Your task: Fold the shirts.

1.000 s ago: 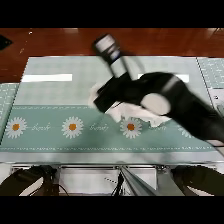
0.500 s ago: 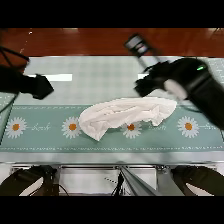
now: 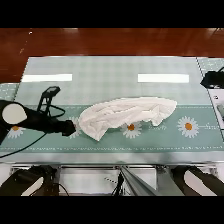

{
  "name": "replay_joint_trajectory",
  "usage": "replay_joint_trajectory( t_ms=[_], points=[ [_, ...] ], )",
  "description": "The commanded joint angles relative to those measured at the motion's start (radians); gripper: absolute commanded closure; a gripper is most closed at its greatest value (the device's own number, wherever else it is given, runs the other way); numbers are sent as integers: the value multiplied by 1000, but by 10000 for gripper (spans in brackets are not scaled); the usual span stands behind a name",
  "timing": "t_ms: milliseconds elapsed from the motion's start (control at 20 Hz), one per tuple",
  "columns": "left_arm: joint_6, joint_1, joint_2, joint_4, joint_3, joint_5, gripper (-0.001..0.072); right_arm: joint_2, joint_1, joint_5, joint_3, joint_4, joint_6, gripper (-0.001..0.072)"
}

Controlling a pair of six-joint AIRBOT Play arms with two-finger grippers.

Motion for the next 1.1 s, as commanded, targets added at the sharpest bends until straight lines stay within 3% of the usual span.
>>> replay_joint_trajectory(
  t_ms=[0, 350, 800, 850, 900, 1000, 1050],
  points=[
    [37, 45, 22, -164, -195, 142, 127, 3, -199, -41, -84, 275, -68, 166],
    [229, 105, -69, -550, -328, 360, 109, 3, -200, -49, -234, 296, -129, 167],
    [311, 105, -370, -717, -325, 537, 120, 4, -200, -45, -246, 296, -134, 167],
    [341, 105, -397, -776, -325, 548, 214, 4, -200, -44, -246, 297, -134, 168],
    [371, 105, -420, -838, -325, 559, 399, 3, -200, -39, -246, 296, -134, 167],
    [417, 105, -445, -909, -319, 569, 617, 3, -200, -39, -246, 296, -134, 167],
    [434, 105, -446, -909, -313, 568, 677, 2, -200, -42, -246, 295, -134, 167]
  ],
)
